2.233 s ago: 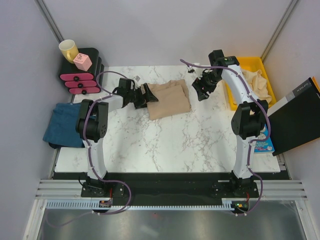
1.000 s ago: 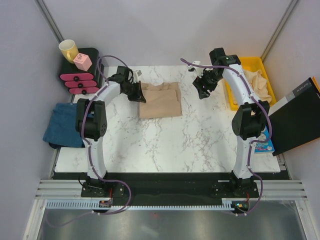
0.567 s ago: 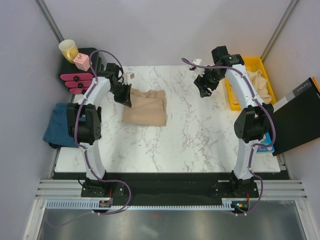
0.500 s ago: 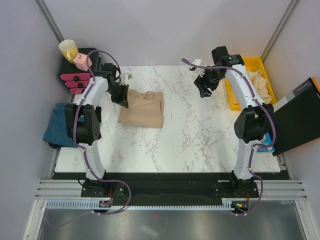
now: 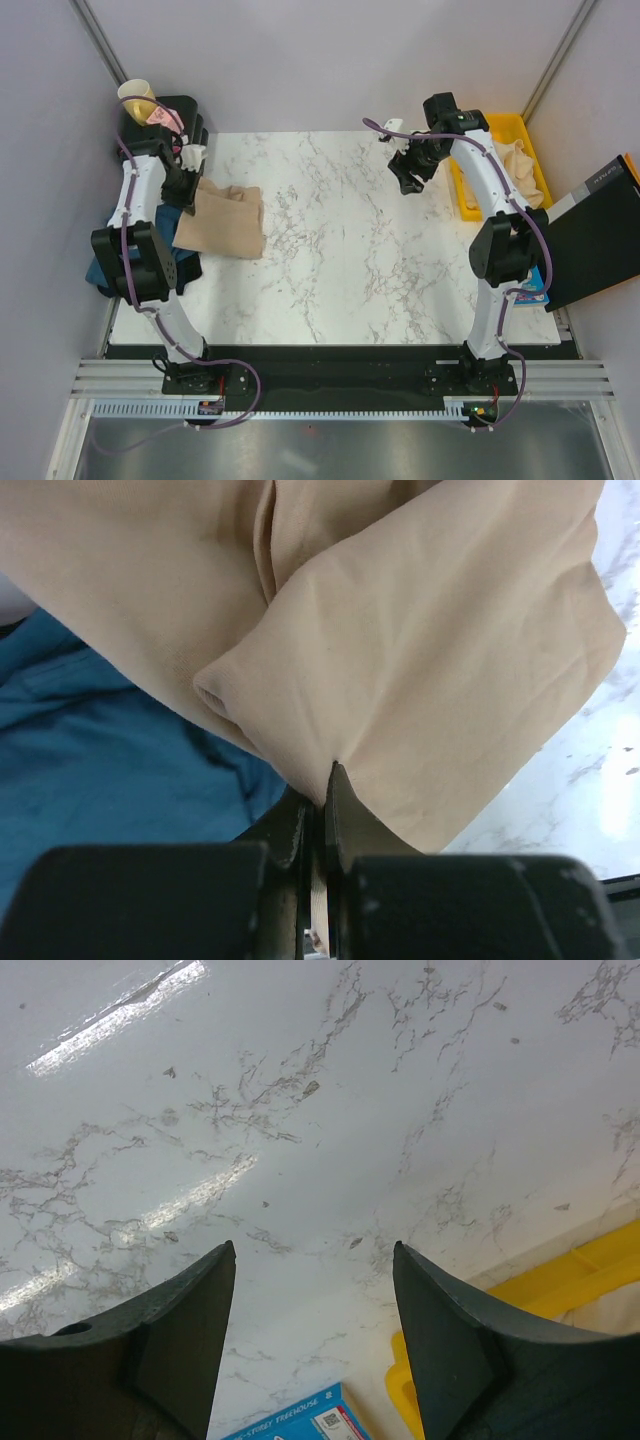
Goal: Fold and stack the t-shirts
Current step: Neatly place the folded tshirt to the corner
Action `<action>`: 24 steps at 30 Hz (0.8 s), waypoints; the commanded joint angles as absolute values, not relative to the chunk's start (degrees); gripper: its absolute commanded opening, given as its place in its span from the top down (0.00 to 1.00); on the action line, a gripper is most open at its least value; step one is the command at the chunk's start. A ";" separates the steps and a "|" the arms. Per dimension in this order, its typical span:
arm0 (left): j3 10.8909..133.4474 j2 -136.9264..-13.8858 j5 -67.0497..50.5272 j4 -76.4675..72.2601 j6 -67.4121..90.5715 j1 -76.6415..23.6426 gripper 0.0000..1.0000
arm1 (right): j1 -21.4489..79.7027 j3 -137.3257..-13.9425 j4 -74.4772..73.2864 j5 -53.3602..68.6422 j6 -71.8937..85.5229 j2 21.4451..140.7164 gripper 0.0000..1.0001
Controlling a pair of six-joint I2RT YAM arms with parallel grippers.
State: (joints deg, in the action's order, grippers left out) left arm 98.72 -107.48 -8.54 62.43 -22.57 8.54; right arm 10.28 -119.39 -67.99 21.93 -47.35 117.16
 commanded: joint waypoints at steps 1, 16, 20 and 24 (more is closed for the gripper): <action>100.02 -103.19 -5.36 64.16 -29.88 11.51 0.98 | 10.55 -119.27 -67.15 21.62 -48.95 113.47 0.28; 103.71 -98.00 -1.23 68.46 -40.78 22.58 0.98 | 10.46 -119.09 -66.71 22.06 -48.43 113.29 0.28; 105.03 -97.38 -1.05 68.73 -42.80 26.62 0.98 | 10.46 -118.83 -66.62 22.24 -48.34 113.20 0.28; 105.21 -97.12 -0.97 68.82 -44.03 29.26 0.98 | 10.46 -118.83 -66.36 22.41 -48.16 113.12 0.28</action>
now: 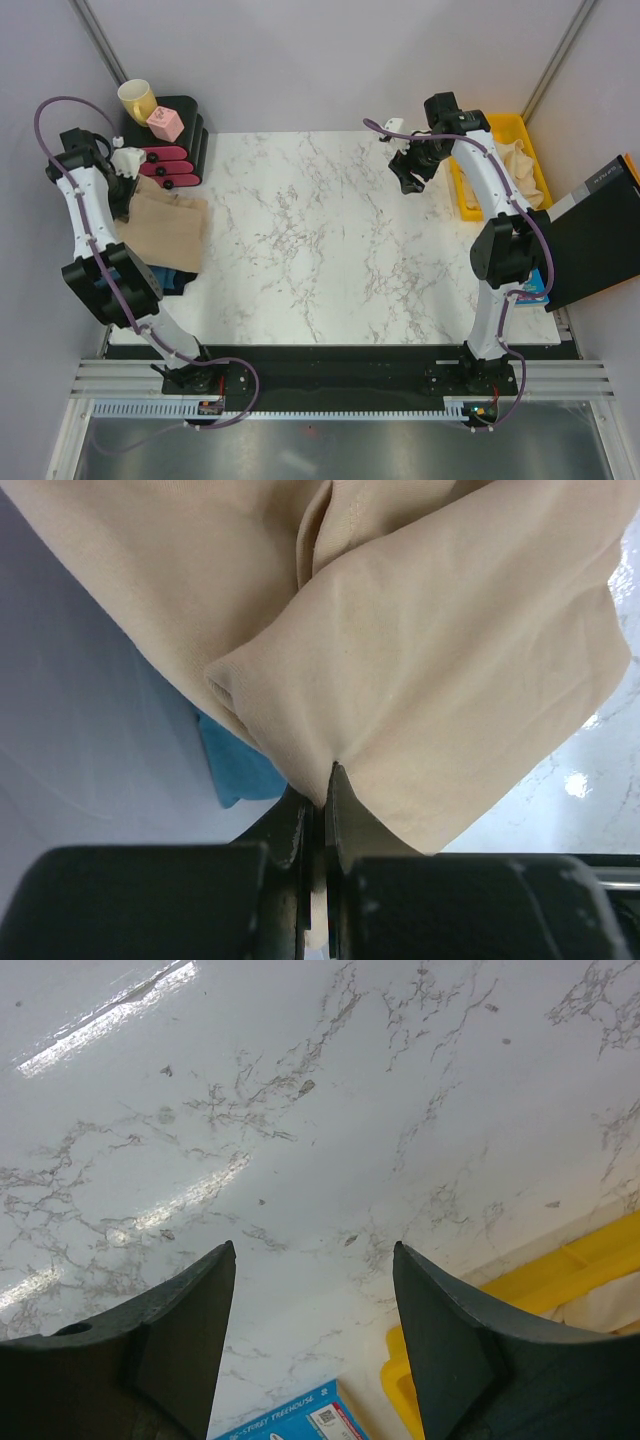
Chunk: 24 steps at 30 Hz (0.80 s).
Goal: Fold and stack the t-shirts
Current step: Neatly place the folded tshirt to the corner
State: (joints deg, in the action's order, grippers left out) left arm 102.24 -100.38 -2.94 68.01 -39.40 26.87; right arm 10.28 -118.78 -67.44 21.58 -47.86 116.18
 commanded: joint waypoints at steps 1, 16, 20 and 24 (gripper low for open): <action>105.03 -97.12 -0.97 68.73 -44.38 29.70 0.98 | 10.46 -118.83 -66.44 22.41 -48.16 113.12 0.28; 103.98 -103.97 -2.37 64.43 -46.32 36.12 0.98 | 10.55 -118.83 -66.27 22.50 -47.81 112.50 0.28; 96.97 -102.93 -0.18 57.16 -46.67 36.12 0.97 | 10.55 -118.57 -66.18 21.97 -47.99 111.89 0.28; 91.68 -102.22 4.64 49.69 -46.50 36.39 0.71 | 10.55 -117.43 -66.09 21.71 -47.90 111.27 0.27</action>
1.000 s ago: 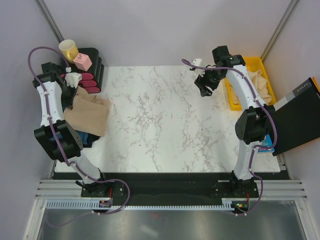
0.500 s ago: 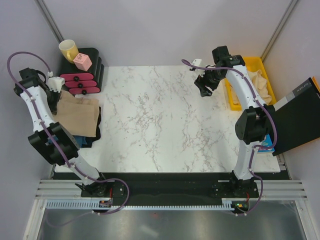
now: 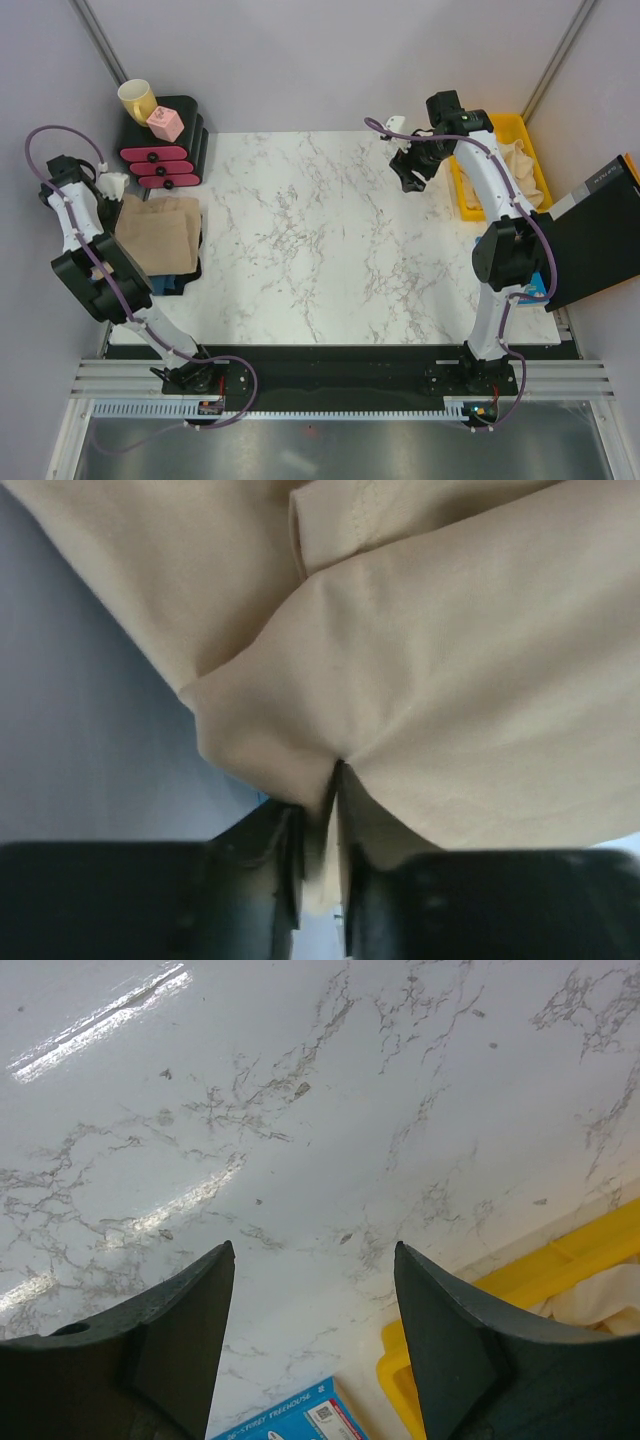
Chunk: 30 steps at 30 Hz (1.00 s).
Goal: Fold and stack the t-shirts
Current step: Neatly place the folded tshirt to the corner
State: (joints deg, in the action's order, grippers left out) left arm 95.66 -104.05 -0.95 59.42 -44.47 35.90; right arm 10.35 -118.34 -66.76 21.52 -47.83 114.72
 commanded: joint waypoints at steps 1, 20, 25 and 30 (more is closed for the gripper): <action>91.15 -102.13 5.09 48.79 -46.15 36.39 0.69 | 10.55 -117.33 -66.18 21.71 -47.81 111.18 0.27; 81.40 -82.98 -13.08 36.21 -45.87 35.78 0.03 | 11.25 -115.84 -65.92 22.59 -46.93 109.86 0.27; 75.42 -80.24 -18.54 39.54 -48.25 35.07 0.54 | 11.86 -115.58 -65.83 22.50 -46.67 109.34 0.28; 72.60 -82.35 -20.12 43.75 -50.00 34.98 0.98 | 12.48 -114.96 -65.65 22.15 -46.41 108.72 0.28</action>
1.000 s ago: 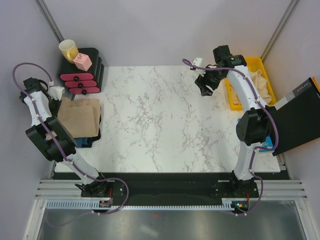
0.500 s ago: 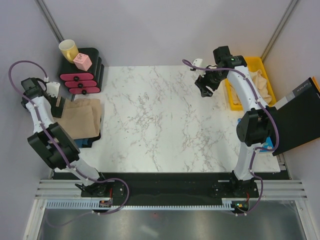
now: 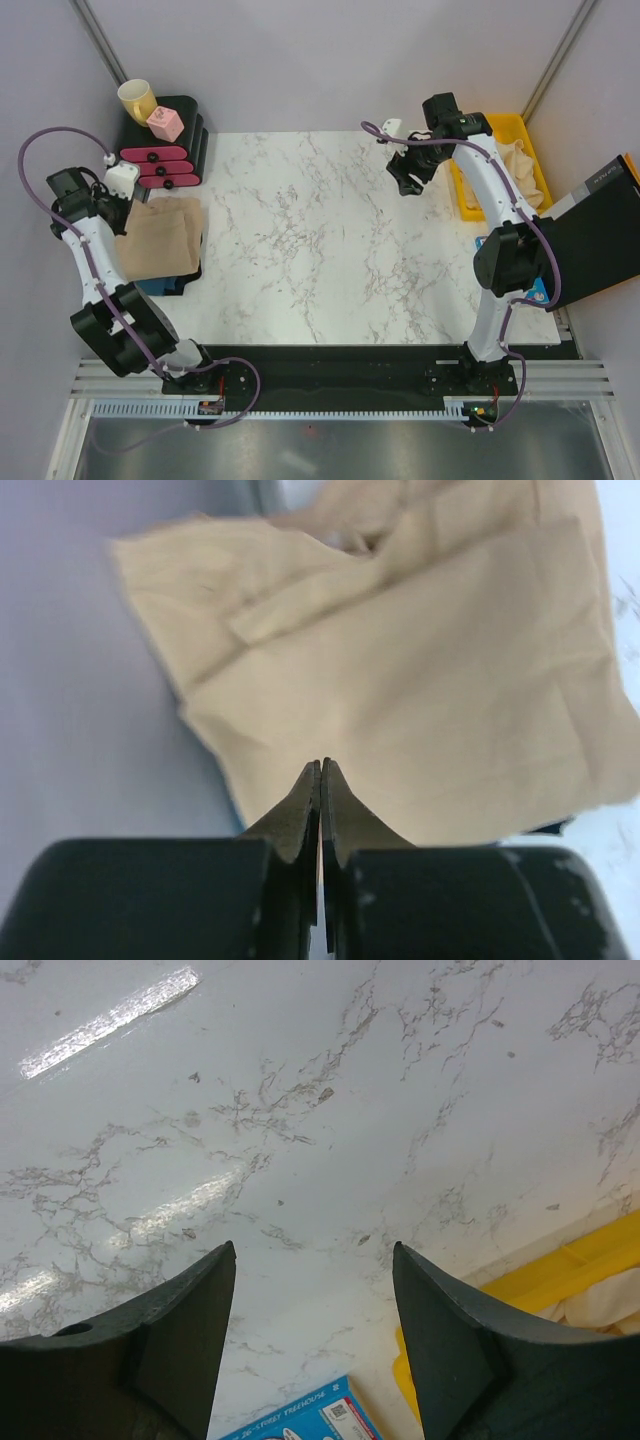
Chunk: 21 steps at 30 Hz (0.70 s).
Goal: Fold and stack the t-shirts
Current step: Neatly place the folded tshirt to the corner
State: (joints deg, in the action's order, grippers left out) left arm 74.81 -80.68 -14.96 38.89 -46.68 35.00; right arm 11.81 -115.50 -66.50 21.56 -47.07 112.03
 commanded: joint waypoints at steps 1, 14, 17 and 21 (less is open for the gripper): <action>71.81 -82.09 -21.52 44.29 -50.44 35.07 0.98 | 12.74 -114.87 -65.65 21.97 -46.41 108.72 0.29; 82.78 -72.70 -55.88 52.30 -29.37 26.20 0.89 | 14.06 -112.68 -67.06 20.83 -44.83 103.72 0.23; 86.56 -71.72 -58.01 52.21 -26.20 22.86 0.29 | 14.15 -112.76 -66.97 21.09 -41.93 102.40 0.02; 91.31 -71.63 -54.68 51.07 -23.03 19.78 0.00 | 14.15 -114.60 -66.53 20.48 -36.57 101.34 0.02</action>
State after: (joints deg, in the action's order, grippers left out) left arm 86.76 -72.07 -52.69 51.31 -29.78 21.67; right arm 13.93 -112.62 -66.85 20.56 -42.33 104.71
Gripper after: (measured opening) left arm 0.977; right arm 0.980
